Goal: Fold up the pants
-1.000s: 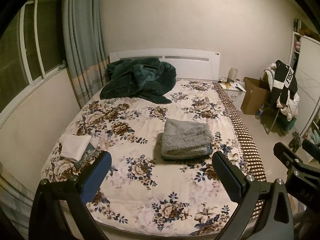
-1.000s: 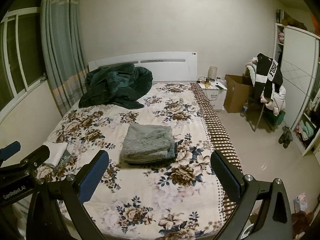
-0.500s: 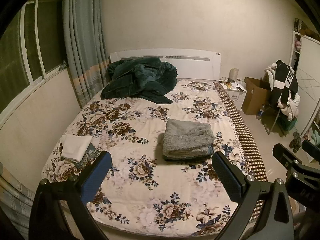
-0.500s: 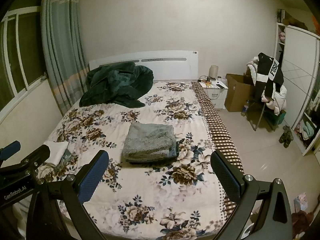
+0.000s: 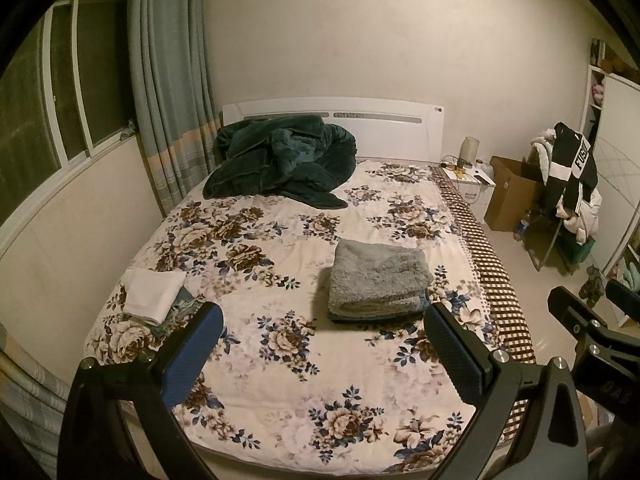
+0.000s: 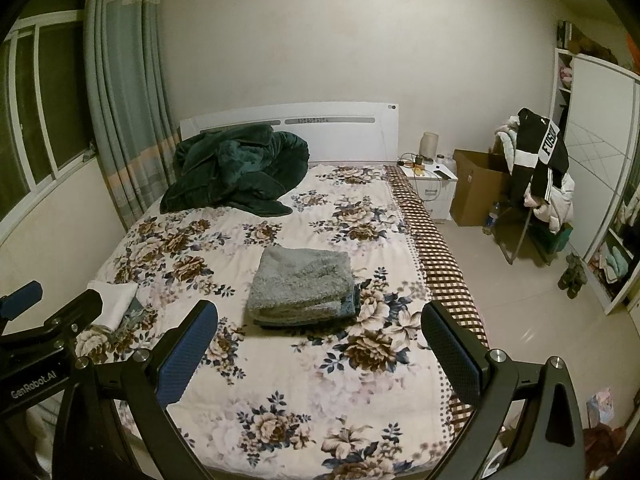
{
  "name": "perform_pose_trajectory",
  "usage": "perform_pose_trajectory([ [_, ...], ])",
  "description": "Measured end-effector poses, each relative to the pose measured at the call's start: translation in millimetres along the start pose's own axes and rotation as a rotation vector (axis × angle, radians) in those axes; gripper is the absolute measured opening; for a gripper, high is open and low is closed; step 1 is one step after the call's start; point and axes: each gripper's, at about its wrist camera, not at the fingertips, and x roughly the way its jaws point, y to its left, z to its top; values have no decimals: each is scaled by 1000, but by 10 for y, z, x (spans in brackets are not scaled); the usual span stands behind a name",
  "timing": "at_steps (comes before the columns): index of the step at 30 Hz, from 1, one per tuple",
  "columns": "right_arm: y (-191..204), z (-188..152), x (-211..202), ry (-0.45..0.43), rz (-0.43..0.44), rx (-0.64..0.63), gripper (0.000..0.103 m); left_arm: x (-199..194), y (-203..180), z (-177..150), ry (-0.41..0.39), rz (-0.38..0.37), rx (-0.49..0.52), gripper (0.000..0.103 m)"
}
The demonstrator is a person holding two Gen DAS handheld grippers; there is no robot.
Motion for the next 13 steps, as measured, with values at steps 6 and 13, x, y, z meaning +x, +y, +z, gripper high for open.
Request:
perform_pose_trajectory([
  [6, 47, 2, -11, -1, 3, 2, 103, -6, 17, -4, -1, 1, -5, 103],
  [13, 46, -4, -6, 1, 1, 5, 103, -33, 41, 6, -13, 7, -2, 103],
])
